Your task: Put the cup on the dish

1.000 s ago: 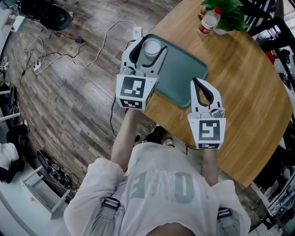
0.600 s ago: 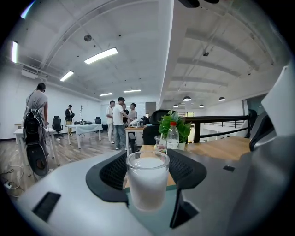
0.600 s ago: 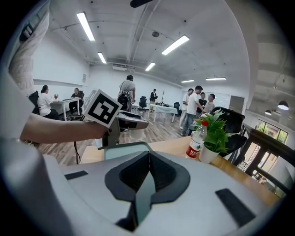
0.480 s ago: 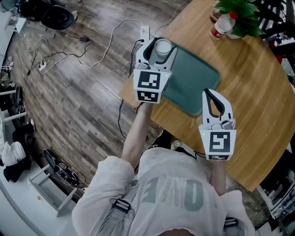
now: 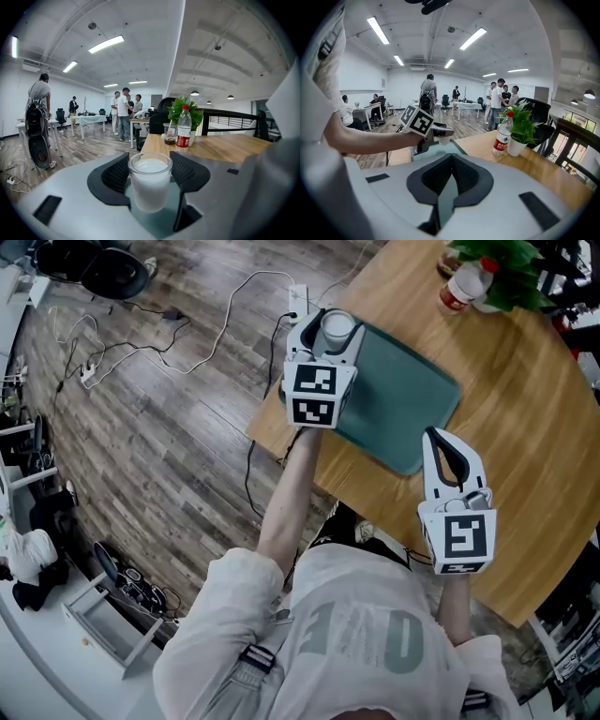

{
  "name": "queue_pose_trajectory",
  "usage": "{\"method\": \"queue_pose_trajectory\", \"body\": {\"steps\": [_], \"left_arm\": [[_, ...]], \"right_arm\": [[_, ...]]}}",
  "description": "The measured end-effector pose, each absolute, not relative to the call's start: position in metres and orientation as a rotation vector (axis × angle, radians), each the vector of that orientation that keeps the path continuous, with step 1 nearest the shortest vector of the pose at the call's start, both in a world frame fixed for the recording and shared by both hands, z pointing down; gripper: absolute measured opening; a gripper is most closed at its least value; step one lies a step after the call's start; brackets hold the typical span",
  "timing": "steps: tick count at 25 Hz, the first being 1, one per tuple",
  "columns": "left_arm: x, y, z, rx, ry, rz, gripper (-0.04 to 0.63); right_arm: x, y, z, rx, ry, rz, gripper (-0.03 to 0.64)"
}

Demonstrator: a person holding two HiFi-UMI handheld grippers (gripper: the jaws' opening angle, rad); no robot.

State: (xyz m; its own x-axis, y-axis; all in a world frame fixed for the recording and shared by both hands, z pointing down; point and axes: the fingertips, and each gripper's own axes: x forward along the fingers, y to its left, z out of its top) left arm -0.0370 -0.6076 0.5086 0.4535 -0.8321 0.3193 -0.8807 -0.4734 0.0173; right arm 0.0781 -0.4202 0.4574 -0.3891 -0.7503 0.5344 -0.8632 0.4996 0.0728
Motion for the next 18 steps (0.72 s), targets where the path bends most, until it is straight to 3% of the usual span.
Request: {"method": "queue_pose_trajectory", "body": {"steps": [18], "left_arm": [[-0.040, -0.627, 0.551, 2.450, -1.498, 0.558, 0.275]], "right_arm": [[0.085, -0.410, 0.463, 1.335, -2.225, 0.332, 0.020]]}}
